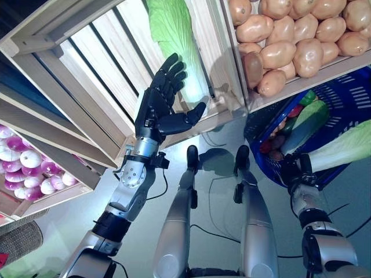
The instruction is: Put vegetables into the basket
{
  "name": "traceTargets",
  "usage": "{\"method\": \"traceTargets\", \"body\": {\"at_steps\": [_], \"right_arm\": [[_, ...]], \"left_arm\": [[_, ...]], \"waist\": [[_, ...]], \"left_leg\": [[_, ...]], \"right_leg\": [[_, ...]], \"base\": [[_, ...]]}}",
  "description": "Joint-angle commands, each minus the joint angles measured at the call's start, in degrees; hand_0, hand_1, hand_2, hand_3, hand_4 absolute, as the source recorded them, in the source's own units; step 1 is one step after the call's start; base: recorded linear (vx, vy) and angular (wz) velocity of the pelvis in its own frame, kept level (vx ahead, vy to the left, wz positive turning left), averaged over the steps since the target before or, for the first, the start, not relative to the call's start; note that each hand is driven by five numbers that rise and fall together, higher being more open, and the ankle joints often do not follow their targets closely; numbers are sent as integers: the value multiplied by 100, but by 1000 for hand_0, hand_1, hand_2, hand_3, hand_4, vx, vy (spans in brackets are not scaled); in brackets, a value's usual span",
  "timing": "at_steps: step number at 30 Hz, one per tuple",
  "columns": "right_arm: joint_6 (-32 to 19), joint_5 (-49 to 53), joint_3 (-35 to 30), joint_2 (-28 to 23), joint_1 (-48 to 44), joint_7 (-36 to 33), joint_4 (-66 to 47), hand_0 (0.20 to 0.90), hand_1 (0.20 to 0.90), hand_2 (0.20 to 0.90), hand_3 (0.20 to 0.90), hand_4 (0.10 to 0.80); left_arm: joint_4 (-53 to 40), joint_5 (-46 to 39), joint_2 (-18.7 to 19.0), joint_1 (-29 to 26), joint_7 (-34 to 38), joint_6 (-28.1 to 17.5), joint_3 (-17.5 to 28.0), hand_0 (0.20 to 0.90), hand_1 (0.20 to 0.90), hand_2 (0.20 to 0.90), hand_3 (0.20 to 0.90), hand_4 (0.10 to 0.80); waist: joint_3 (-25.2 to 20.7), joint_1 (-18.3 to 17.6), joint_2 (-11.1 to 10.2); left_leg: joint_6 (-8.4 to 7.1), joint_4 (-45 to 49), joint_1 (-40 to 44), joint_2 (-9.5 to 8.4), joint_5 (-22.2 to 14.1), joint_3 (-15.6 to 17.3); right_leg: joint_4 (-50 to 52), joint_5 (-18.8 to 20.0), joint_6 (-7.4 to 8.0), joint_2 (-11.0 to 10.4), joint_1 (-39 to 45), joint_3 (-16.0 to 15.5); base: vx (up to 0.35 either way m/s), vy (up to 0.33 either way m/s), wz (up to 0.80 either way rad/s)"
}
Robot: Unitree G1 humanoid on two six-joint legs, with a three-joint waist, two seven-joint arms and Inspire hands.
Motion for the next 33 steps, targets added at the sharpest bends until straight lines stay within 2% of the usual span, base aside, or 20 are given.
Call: {"method": "traceTargets", "body": {"at_steps": [1, 7, 19, 23, 26, 32, 33], "right_arm": [[-129, -38, -93, -282, 514, -208, -305, 900, 900, 900, 900, 800], [3, -81, -70, -266, 621, -416, -367, 900, 900, 900, 900, 800], [382, -559, 50, -276, 698, -389, -15, 900, 900, 900, 900, 800], [488, -635, 119, -294, 795, -354, 54, 900, 900, 900, 900, 800], [612, -767, 161, -344, 901, -226, 117, 900, 900, 900, 900, 800], [694, -1461, 497, -311, 1139, 332, -142, 900, 900, 900, 900, 800], [693, -1508, 543, -303, 1188, 407, -188, 900, 900, 900, 900, 800]], "left_arm": [[-568, 128, 197, -148, -157, -436, 495, 900, 900, 900, 900, 800], [-650, 295, 376, -78, -259, -381, 578, 900, 900, 900, 900, 800], [-848, 607, 723, -176, -315, -133, 811, 900, 900, 900, 900, 800], [-919, 1663, 1064, -198, -164, 146, 852, 900, 900, 900, 900, 800], [-921, 2304, 1499, -246, 29, 387, 911, 900, 900, 900, 900, 800], [-735, 4985, 2657, -613, 636, 887, 884, 900, 900, 900, 900, 800], [-715, 5063, 2750, -659, 676, 902, 861, 900, 900, 900, 900, 800]], "waist": [[-20, -45, 134], [-20, -17, 101], [-20, 74, 3], [-20, 100, -29], [-20, 114, -7], [-20, 75, 31], [-20, 68, 29]], "left_leg": [[11, 578, -365, -363, -321, -7], [17, 602, -347, -365, -329, -12], [5, 435, -123, -362, -285, -29], [2, 346, 5, -358, -280, -10], [-5, 343, 129, -344, -331, -10], [-15, 414, 244, -322, -303, 11], [-20, 433, 286, -318, -354, 20]], "right_leg": [[-257, 283, 134, 174, 353, -26], [-274, 296, 131, 178, 396, -66], [-463, 349, 126, 169, 679, -182], [-551, 347, 122, 183, 833, -209], [-550, 285, 129, 174, 966, -224], [-523, 277, 123, 131, 1102, -255], [-502, 223, 127, 127, 1142, -253]], "base": [[33, -30, -1], [8, -10, 0], [19, -9, 2], [16, -4, 0], [46, 12, 0], [43, 41, 1], [16, 69, 0]]}}
